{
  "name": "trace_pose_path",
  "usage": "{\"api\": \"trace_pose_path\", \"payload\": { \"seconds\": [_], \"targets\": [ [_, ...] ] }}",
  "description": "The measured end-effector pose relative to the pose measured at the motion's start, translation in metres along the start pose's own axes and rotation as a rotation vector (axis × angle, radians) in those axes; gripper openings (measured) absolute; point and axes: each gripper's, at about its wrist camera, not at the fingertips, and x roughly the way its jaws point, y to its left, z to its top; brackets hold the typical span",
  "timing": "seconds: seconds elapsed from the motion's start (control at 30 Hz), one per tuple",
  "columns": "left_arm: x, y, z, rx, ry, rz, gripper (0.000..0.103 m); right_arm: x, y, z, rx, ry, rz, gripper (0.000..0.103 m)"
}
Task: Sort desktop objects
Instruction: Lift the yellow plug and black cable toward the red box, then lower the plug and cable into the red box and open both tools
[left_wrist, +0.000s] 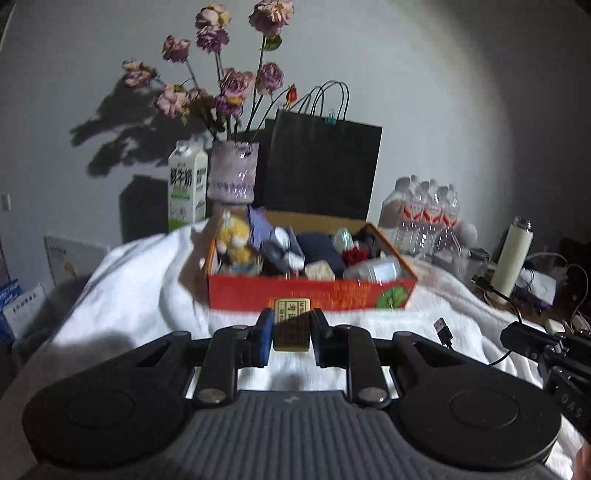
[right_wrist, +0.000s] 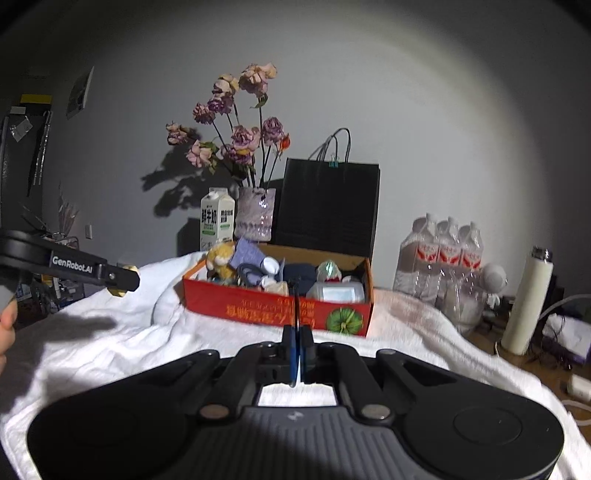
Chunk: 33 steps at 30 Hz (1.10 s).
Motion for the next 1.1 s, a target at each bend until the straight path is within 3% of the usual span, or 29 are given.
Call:
{"api": "trace_pose_path", "payload": {
  "seconds": [0.2,0.37,0.57,0.77,0.83,0.87,0.93,1.0,1.07,1.1],
  "targets": [
    [0.071,0.012,0.046,-0.017,0.018,-0.025,0.021,0.053,-0.023,0.045,-0.012,-0.028,0.043,0.001],
    [0.15,0.014,0.083,-0.004,0.087,-0.067,0.022,0.13,-0.04,0.092,0.007,0.007,0.12,0.001],
    [0.247,0.016,0.107,0.009,0.17,-0.036,0.022,0.25,-0.047,0.121,0.056,0.143,0.182,0.001],
    [0.318,0.016,0.107,0.053,0.282,-0.015,0.022,0.364,-0.057,0.115,0.123,0.329,0.275,0.001],
    [0.329,0.015,0.103,0.06,0.296,-0.005,0.031,0.395,-0.059,0.109,0.129,0.391,0.285,0.002],
    [0.33,0.016,0.102,0.06,0.288,0.003,0.037,0.407,-0.059,0.106,0.126,0.415,0.262,0.006],
    [0.327,0.018,0.104,0.039,0.276,-0.007,0.041,0.422,-0.059,0.101,0.104,0.456,0.178,0.013],
    [0.32,0.019,0.108,0.016,0.274,-0.029,0.054,0.42,-0.058,0.099,0.086,0.455,0.119,0.023],
    [0.308,0.019,0.114,0.011,0.26,-0.028,0.063,0.405,-0.061,0.101,0.101,0.426,0.104,0.049],
    [0.299,0.018,0.116,0.016,0.254,-0.021,0.069,0.397,-0.062,0.103,0.102,0.408,0.085,0.052]
  ]
}}
